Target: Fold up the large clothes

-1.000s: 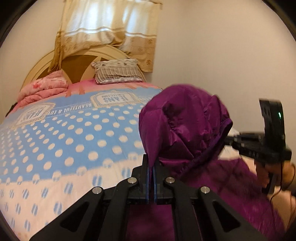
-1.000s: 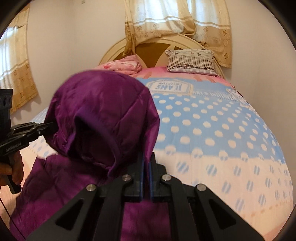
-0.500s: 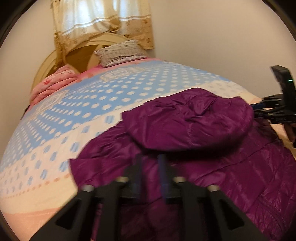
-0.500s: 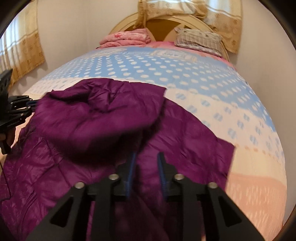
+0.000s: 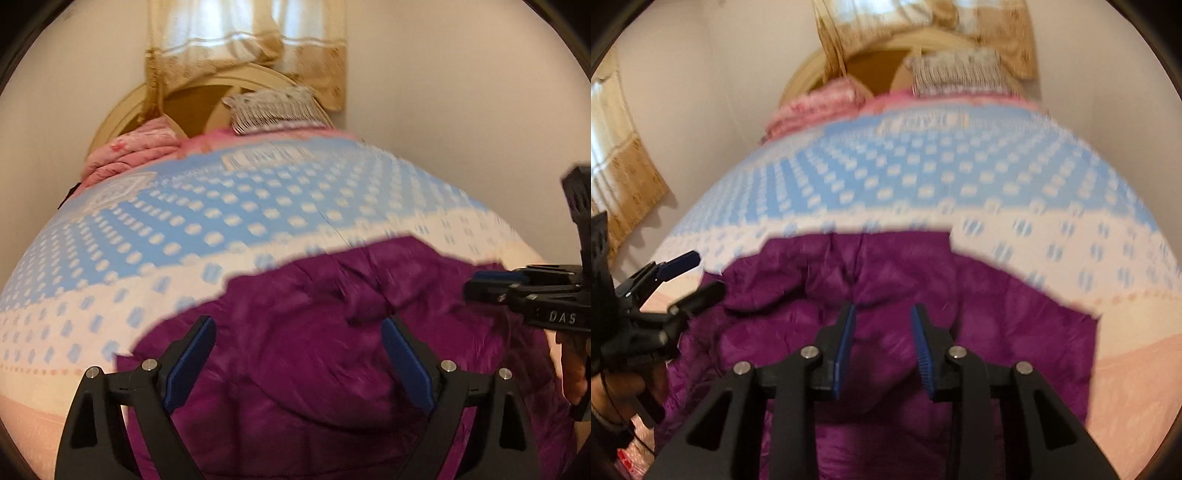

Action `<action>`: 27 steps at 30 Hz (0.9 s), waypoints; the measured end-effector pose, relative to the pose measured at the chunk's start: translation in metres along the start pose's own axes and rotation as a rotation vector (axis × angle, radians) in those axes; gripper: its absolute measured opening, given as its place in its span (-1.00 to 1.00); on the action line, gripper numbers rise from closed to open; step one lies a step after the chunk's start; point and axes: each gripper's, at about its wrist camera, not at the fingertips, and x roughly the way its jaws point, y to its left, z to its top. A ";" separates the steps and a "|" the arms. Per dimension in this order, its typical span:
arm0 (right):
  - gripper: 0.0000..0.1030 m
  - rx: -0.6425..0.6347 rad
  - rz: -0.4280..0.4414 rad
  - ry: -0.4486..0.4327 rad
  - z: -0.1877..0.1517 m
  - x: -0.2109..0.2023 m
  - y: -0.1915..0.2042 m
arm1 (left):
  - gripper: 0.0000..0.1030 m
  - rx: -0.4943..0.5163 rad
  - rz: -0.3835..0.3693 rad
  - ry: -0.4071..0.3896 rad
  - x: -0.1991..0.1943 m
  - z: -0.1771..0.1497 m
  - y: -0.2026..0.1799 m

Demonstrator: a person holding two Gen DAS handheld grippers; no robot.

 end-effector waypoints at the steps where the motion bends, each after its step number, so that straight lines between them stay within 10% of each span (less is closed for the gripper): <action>1: -0.32 -0.009 0.005 0.026 -0.010 0.004 0.004 | 0.77 0.019 0.005 0.014 0.002 -0.007 -0.003; 7: -0.31 -0.096 -0.024 0.075 -0.053 0.023 0.011 | 0.78 0.048 0.003 0.070 0.024 -0.053 -0.003; 27: -0.31 -0.093 -0.039 -0.022 -0.071 0.024 0.007 | 0.98 0.017 0.030 0.131 0.040 -0.060 -0.002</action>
